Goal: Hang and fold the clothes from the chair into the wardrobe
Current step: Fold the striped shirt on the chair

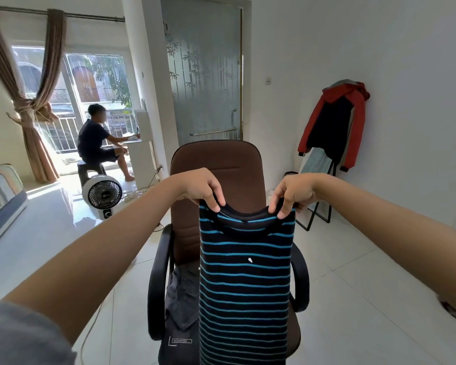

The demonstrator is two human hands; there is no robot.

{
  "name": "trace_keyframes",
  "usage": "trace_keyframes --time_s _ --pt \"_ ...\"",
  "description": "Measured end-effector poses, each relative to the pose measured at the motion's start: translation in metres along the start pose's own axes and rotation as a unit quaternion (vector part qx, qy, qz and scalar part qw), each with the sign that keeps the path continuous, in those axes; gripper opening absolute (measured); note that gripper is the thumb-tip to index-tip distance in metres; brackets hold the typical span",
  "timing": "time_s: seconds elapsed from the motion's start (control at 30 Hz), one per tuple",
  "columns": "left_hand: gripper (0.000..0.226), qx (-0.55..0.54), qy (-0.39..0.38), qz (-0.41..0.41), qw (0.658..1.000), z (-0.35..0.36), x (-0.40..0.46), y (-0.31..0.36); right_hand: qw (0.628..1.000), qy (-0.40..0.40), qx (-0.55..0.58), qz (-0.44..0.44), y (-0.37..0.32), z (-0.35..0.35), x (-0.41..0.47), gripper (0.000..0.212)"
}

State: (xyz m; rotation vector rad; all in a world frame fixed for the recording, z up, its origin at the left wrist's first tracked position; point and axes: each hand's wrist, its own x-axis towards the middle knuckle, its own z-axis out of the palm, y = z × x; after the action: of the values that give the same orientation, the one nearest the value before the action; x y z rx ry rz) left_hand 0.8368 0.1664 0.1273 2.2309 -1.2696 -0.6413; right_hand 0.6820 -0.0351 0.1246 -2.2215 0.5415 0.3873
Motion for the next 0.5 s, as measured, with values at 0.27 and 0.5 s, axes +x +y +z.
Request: trace_keyframes --time_s 0.27,0.5 --pt "0.025 -0.083 0.016 0.029 0.996 -0.004 -0.005 -0.018 0.987 0.095 0.106 -0.081 0.011 -0.001 0.002 0.022" --pt "0.034 -0.116 0.006 0.052 0.992 -0.005 -0.005 -0.017 0.998 -0.014 0.031 -0.049 0.000 -0.004 -0.003 0.027"
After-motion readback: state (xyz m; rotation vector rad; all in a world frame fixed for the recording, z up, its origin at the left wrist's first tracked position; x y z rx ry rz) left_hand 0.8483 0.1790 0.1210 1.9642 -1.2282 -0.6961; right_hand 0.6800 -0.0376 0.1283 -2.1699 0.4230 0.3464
